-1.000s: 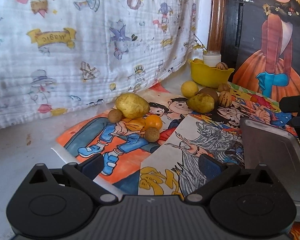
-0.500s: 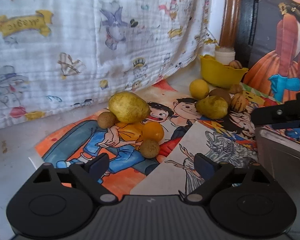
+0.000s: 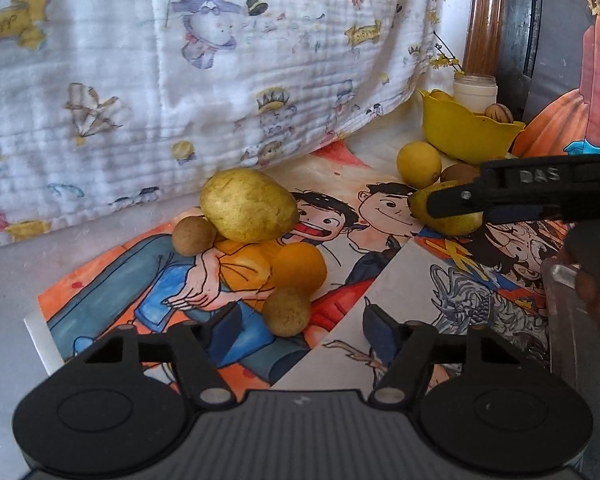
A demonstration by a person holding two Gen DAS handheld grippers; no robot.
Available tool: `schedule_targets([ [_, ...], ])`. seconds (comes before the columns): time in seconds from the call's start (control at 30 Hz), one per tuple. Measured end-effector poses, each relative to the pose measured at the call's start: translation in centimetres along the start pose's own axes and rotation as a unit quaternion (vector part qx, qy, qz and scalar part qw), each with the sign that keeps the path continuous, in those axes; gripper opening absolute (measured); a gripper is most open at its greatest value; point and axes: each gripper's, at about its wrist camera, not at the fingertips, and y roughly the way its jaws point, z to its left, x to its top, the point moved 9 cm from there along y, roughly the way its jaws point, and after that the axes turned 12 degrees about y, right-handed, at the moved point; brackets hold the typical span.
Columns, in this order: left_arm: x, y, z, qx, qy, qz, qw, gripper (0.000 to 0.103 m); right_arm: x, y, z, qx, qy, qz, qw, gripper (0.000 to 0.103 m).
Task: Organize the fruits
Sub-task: 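Move the left tool toward the small brown fruit while the right tool approaches the yellow-green pear, then close the left gripper on the small brown fruit while the right gripper grasps the yellow-green pear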
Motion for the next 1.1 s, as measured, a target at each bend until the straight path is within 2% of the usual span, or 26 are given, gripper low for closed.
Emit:
schedule_targets([
  [0.1,0.0,0.1,0.1,0.008,-0.003,-0.004,1.0,0.065,0.6,0.5,-0.5,0.009,0.009,-0.008,1.0,0.096],
  [0.27,0.0,0.1,0.0,0.029,-0.005,-0.013,0.9995,0.055,0.1,1.6,-0.7,0.005,0.008,0.008,1.0,0.092],
  [0.33,0.0,0.1,-0.2,0.029,-0.006,-0.015,0.9994,0.048,-0.2,1.9,-0.7,0.002,0.006,0.01,1.0,0.091],
  [0.47,0.1,0.1,-0.2,0.032,-0.008,-0.017,0.9993,0.044,-0.2,2.1,-0.7,-0.001,0.003,0.001,1.0,0.089],
  [0.53,0.1,0.1,-0.1,0.032,-0.01,-0.017,0.9993,0.039,-0.2,2.1,-0.6,0.001,0.001,-0.002,1.0,0.087],
  [0.7,0.1,0.1,-0.2,0.029,-0.012,-0.018,0.9993,0.034,-0.4,2.3,0.0,0.006,-0.011,-0.002,1.0,0.077],
  [0.8,0.2,0.1,-0.3,0.024,-0.012,-0.018,0.9995,0.029,-0.6,2.4,0.5,0.002,-0.029,-0.004,1.0,0.077],
  [1.1,0.4,0.3,-0.5,0.017,-0.011,-0.018,0.9996,0.029,-1.1,2.1,0.9,-0.012,-0.056,-0.011,0.998,0.073],
])
